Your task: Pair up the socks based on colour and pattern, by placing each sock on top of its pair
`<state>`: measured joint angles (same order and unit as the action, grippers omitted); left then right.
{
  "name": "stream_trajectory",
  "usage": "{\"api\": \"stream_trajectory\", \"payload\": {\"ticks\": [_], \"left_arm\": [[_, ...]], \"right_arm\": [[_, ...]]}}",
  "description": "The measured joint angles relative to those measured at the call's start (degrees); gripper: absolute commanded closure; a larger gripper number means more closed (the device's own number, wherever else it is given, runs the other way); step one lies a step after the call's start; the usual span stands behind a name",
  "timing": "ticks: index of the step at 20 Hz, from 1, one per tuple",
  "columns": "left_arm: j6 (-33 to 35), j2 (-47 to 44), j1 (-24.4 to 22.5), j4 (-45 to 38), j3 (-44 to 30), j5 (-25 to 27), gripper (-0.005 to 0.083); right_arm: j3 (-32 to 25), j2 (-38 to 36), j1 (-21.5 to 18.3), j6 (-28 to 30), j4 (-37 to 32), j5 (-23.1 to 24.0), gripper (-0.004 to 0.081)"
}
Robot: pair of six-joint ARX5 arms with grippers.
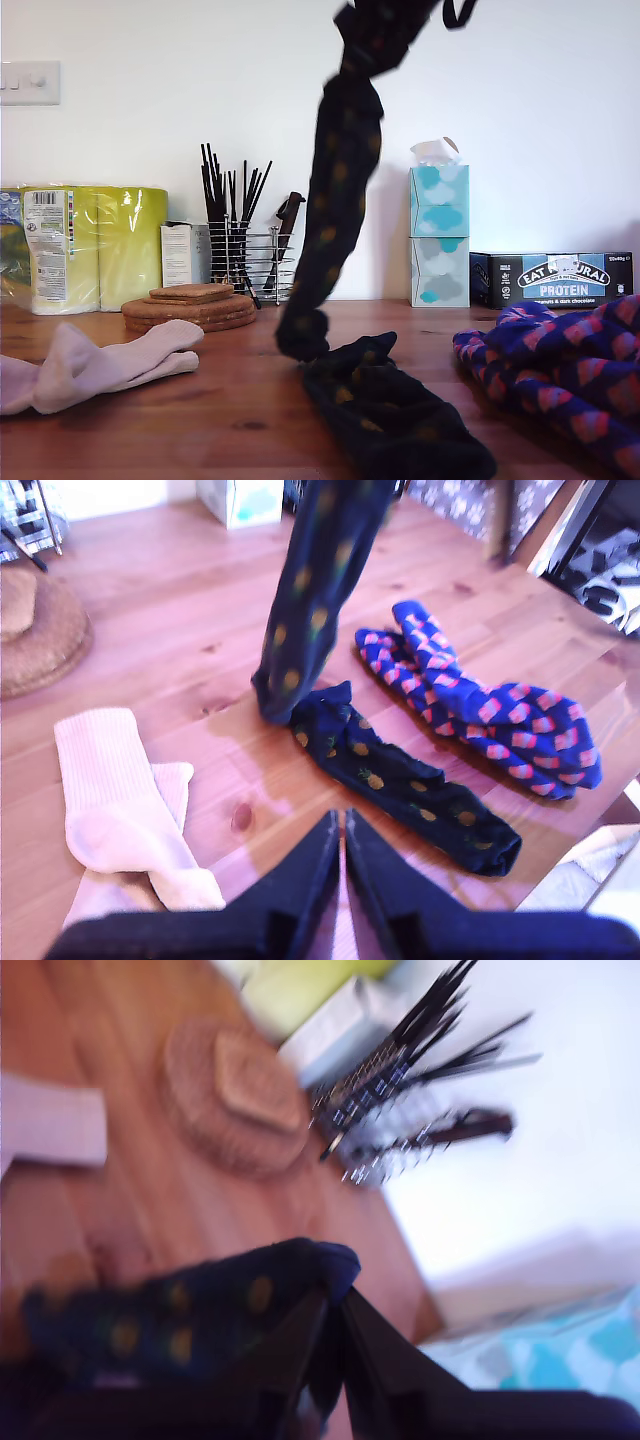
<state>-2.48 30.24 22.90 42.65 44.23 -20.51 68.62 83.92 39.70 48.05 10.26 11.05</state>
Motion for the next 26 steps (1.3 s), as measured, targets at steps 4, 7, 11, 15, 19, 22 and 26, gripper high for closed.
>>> {"api": "stream_trajectory", "payload": {"ticks": [4, 7, 11, 15, 19, 22, 26], "left_arm": [[0.0, -3.3, 0.0, 0.2, 0.0, 0.0, 0.0794], [0.0, -3.5, 0.0, 0.4, 0.0, 0.0, 0.0794], [0.1, -3.5, 0.0, 1.8, 0.0, 0.0, 0.0794], [0.6, -3.5, 0.0, 3.0, 0.0, 0.0, 0.0794], [0.8, -3.5, 0.0, 3.2, 0.0, 0.0, 0.0794], [0.8, -3.5, 0.0, 3.3, 0.0, 0.0, 0.0794], [0.8, -3.5, 0.0, 4.2, 0.0, 0.0, 0.0794]], "right_arm": [[0.7, -0.5, 0.7, -3.0, 9.4, 0.3, 0.0782], [1.0, -0.5, 2.3, -7.2, 18.7, 1.4, 0.0782], [1.0, -0.5, 5.4, -14.0, 33.4, 0.6, 0.0782], [1.0, -0.5, 8.0, -22.5, 45.4, -7.0, 0.0782], [1.0, -0.5, 12.3, -26.7, 46.6, -14.4, 0.0782], [1.0, -0.5, 13.7, -29.2, 47.6, -17.9, 0.0626], [1.0, -0.5, 13.6, -30.0, 49.4, -18.1, 0.0385]]}}
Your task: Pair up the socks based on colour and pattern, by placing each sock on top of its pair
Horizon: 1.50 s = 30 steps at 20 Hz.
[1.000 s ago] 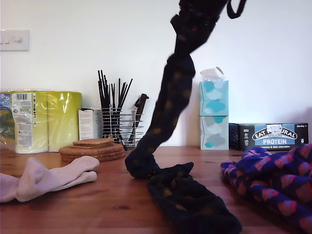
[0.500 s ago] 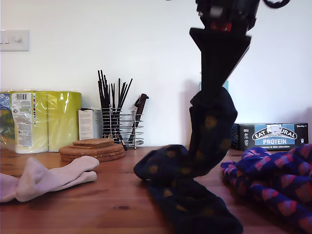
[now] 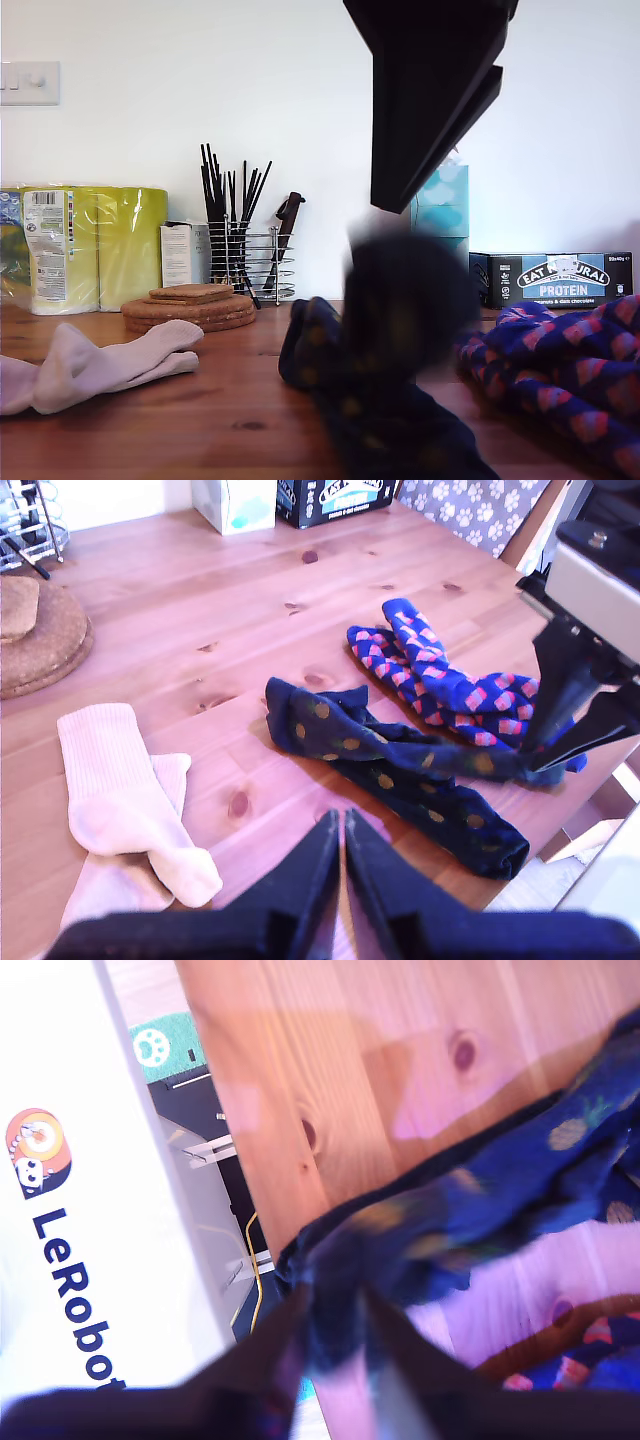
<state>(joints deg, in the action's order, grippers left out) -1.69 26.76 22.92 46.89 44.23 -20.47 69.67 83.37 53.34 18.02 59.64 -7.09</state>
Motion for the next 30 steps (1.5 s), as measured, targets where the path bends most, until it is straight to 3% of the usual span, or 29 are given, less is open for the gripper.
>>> {"api": "stream_trajectory", "payload": {"ticks": [3, 4, 8, 11, 15, 18, 21, 24, 27, 30], "left_arm": [[0.0, 0.0, 0.0, 0.0, 0.0, 0.0, 0.0794], [0.0, 0.0, 0.0, 0.0, 0.0, 0.0, 0.0794], [0.3, 0.0, 0.0, 0.1, 0.0, 1.3, 0.0794], [0.4, 0.0, 0.0, 0.0, 0.0, 3.3, 0.0794], [1.9, 0.3, 0.0, 0.0, 0.0, 4.9, 0.0794], [3.5, 3.6, 0.0, -0.2, 0.0, 5.2, 0.0794], [5.5, 8.8, 0.0, -2.4, 0.0, 5.4, 0.0794], [6.5, 13.9, 0.0, -6.2, 0.0, 5.5, 0.0794], [8.6, 21.1, 0.0, -10.1, 0.0, 6.7, 0.0794], [12.7, 29.2, -0.5, -12.5, -0.1, 7.1, 0.0794]], "right_arm": [[0.0, 0.0, 0.0, 0.0, 0.0, 0.0, 0.0385], [0.0, 0.0, 0.0, 0.0, -0.4, 0.0, 0.0419], [0.0, 0.0, -0.4, -0.2, -6.7, 0.2, 0.0784], [0.0, 0.0, -1.3, -4.7, -13.7, 0.3, 0.0782], [0.0, -0.9, -1.9, -9.5, -25.6, 4.8, 0.0782], [-1.5, -7.0, -1.8, -10.1, -32.4, 8.6, 0.0782], [-8.0, -16.6, -1.9, -10.1, -39.8, 10.7, 0.0782], [-19.1, -24.6, -1.8, -10.1, -44.7, 11.6, 0.0782], [-27.9, -30.4, -1.8, -11.2, -44.3, 11.6, 0.0782], [-31.6, -37.5, -1.5, -12.5, -42.0, 11.6, 0.0782]]}}
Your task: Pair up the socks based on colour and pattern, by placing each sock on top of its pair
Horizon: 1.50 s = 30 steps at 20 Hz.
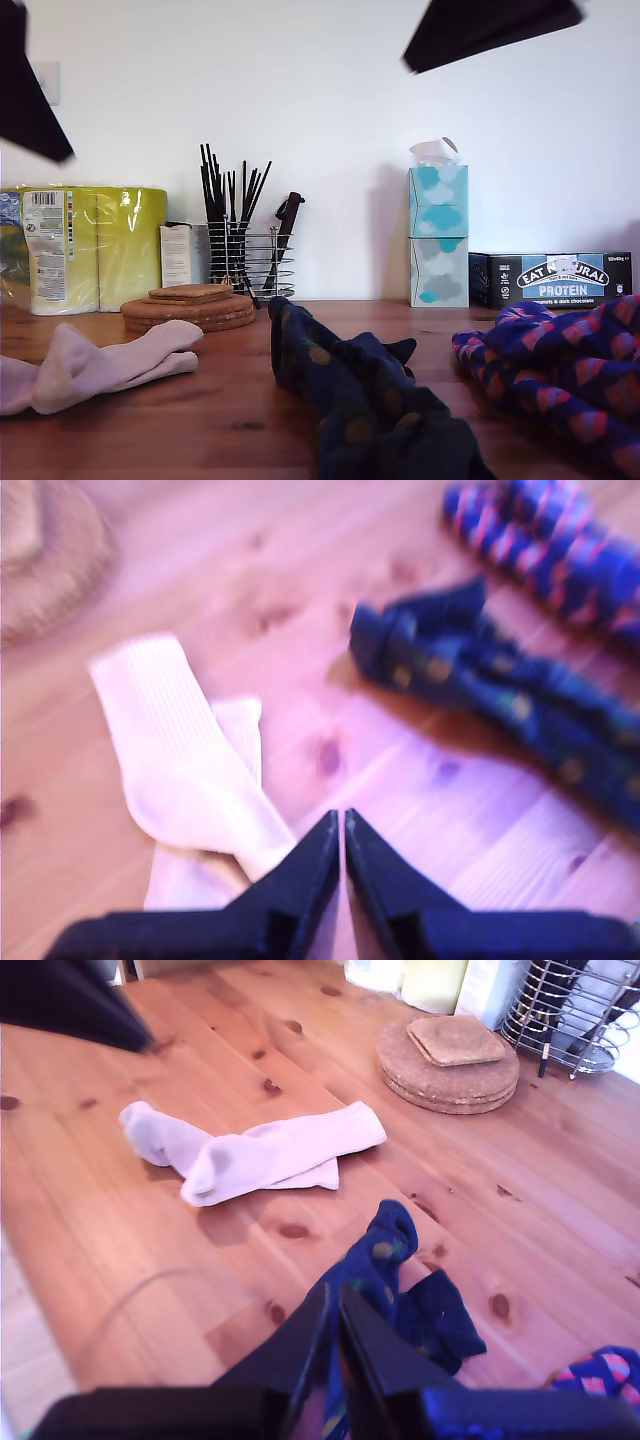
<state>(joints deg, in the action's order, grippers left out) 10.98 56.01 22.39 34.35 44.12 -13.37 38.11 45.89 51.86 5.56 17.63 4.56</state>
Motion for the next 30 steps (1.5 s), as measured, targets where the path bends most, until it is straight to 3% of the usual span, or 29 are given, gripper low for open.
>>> {"api": "stream_trajectory", "payload": {"ticks": [1, 2, 4, 5, 6, 8, 12, 14, 18, 21, 24, 30], "left_arm": [[0.3, 2.4, -0.3, -0.1, 0.0, 0.0, 0.0780], [-0.4, 4.9, -0.6, -0.1, 0.0, 0.2, 0.0684], [-5.9, 9.3, -0.9, -1.1, 0.0, 0.4, 0.0281], [-9.2, 11.1, -0.9, -1.9, 0.0, 0.5, 0.0175], [-13.3, 12.9, -1.1, -1.9, 0.2, 1.0, 0.0151], [-18.8, 17.5, -1.2, 0.4, 1.9, 2.1, 0.0151], [-22.5, 26.9, -1.0, 2.8, 7.3, 4.9, 0.0154], [-23.1, 28.3, -1.0, 3.3, 8.5, 6.1, 0.0209], [-23.1, 32.0, -0.8, 3.3, 9.2, 7.5, 0.0470], [-22.6, 34.3, -0.8, 3.3, 9.2, 7.5, 0.0807], [-19.4, 34.4, -0.7, 5.3, 10.8, 7.5, 0.0796], [-10.4, 33.9, -0.7, 19.6, 27.0, 7.8, 0.0796]], "right_arm": [[-0.3, -2.1, 0.0, -0.5, 1.1, 0.0, 0.0782], [-0.3, -3.6, 0.0, -0.9, 2.4, 0.0, 0.0782], [-0.3, -4.8, 0.0, -1.0, 3.6, 0.2, 0.0782], [-0.3, -4.8, 0.0, -1.0, 3.5, 0.3, 0.0782], [-0.3, -4.9, 0.0, -1.0, 3.4, 0.3, 0.0782], [-0.3, -4.9, 0.0, -1.0, 3.4, 0.4, 0.0782], [-0.3, -4.9, 0.0, -1.0, 3.5, 0.4, 0.0782], [-0.3, -4.9, 0.0, -1.0, 3.5, 0.4, 0.0782], [-0.3, -4.9, 0.0, -0.8, 3.5, 0.4, 0.0782], [-0.3, -4.9, 0.0, -0.8, 3.5, 0.4, 0.0782], [-0.3, -4.9, 0.0, -0.8, 3.9, -0.1, 0.0782], [-0.3, -4.9, 0.0, -0.8, 6.2, -1.6, 0.0782]]}}
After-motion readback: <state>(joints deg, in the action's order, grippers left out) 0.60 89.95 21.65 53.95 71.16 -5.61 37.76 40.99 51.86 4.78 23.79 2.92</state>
